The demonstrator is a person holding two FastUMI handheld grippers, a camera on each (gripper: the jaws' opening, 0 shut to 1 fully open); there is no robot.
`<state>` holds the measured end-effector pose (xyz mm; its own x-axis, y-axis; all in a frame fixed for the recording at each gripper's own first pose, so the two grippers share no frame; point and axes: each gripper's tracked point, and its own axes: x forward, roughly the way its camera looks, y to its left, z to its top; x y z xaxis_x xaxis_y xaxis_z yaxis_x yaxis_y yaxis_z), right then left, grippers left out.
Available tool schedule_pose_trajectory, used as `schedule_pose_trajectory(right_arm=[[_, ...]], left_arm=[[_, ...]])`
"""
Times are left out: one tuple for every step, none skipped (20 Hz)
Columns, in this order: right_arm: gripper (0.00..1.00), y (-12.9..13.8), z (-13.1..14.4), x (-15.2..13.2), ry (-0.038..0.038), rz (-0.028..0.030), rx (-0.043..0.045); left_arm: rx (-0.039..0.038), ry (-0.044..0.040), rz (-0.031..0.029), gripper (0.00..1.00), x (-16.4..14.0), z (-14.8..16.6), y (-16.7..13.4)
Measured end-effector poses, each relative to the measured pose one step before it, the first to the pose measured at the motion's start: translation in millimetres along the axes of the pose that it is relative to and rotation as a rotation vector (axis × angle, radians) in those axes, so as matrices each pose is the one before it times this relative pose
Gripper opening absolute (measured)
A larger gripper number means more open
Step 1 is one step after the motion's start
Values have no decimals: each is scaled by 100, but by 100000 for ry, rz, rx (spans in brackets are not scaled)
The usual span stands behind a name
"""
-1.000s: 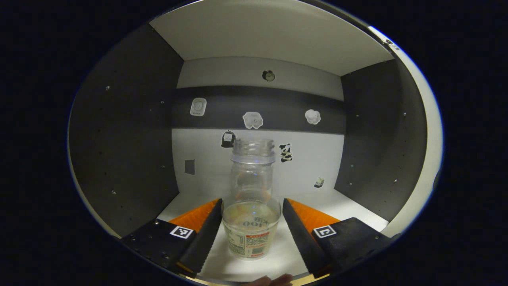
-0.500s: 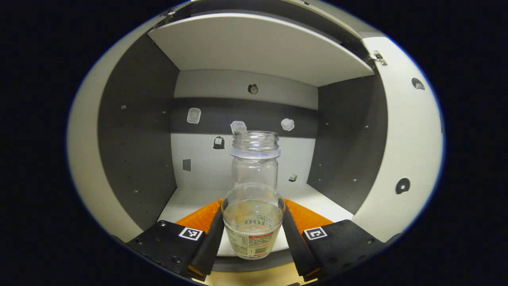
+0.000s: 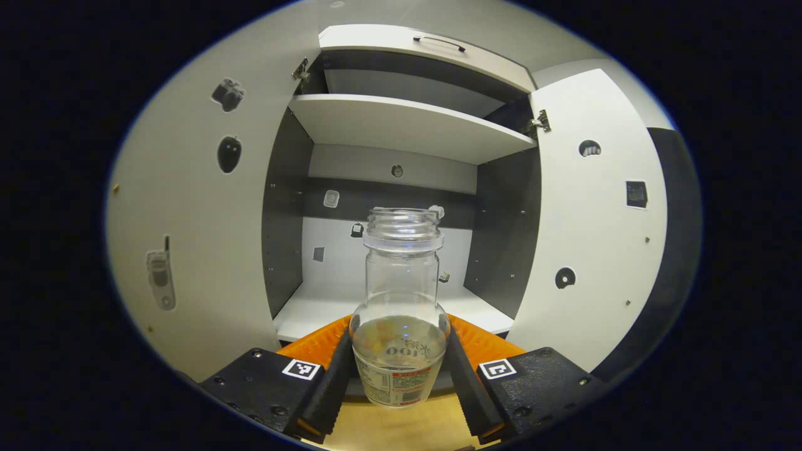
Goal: Grasp the bottle in the cabinet with the left hand and place it on the coaster, then close the right door with the right hand and the left door with the left hand.
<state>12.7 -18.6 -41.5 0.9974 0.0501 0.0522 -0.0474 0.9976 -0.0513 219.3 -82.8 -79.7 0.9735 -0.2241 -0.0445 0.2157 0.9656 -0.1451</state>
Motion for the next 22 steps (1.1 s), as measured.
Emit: schedule_pose_trajectory(right_arm=[[98,-296,-127,-130,508,-367,-720],[98,-187,0,-8,119,-55,-30],[98,-21,-58,7,-153,440,638],[98,-44,108,217,-124,490,964],[98,-248,11,227,-25,-271,866],[98,-394,66,387,81,-955,580],[98,-235,61,378,65,-956,213],[98,-178,148,335,-42,-833,30],[98,-187,-56,260,-32,-673,35],[98,-102,-12,279,135,-373,123],[98,-83,-200,93,339,-491,186],[98,-178,-151,270,547,-891,74],[98,-215,-310,93,786,-1018,-111],[93,-265,-295,117,649,-1406,-367],[93,-295,-259,60,523,-1586,-405],[98,-379,-357,30,709,-1682,-54],[98,-374,-421,70,1415,-1878,873],[98,-233,-323,73,1248,-1397,521],[98,-321,-236,-12,279,-1303,-176],[99,-403,-64,159,35,-1395,82],[98,-394,-255,89,418,-1413,1005],[98,-400,-270,223,892,-1710,1533]], left_arm=[[642,-425,-1259,80,-1016,-484,-461],[800,-230,-355,77,-868,-679,-221],[352,-426,-694,75,-764,-481,-347],[-9,395,-415,77,-703,-756,-388],[-578,-577,-177,77,-669,-560,-240],[-723,-673,-440,78,-516,-545,-437],[-842,-703,714,77,-419,-698,-253],[-120,213,1641,77,-804,-1206,181],[1184,-515,541,77,-386,-1129,-235],[2089,-2510,-1297,78,-239,-917,-680],[1308,-2481,-901,78,-359,-963,-591],[572,90,-1751,77,-376,-1875,-751],[31,4427,-2975,77,-424,-2526,-1002],[-140,5312,-3700,77,-416,-2713,-1178],[834,4750,-3333,77,-172,-2297,-774],[1548,2932,-2264,78,-56,-1623,-333],[1910,-339,-1970,78,-66,-899,-189],[635,-131,-2597,78,-71,-978,-474],[-784,453,-3779,77,-129,-1183,-786],[-681,1362,-4052,78,-124,-1445,-824],[-81,1736,-3663,78,-187,-1505,-756],[359,1936,-3563,78,-68,-1488,-669]])
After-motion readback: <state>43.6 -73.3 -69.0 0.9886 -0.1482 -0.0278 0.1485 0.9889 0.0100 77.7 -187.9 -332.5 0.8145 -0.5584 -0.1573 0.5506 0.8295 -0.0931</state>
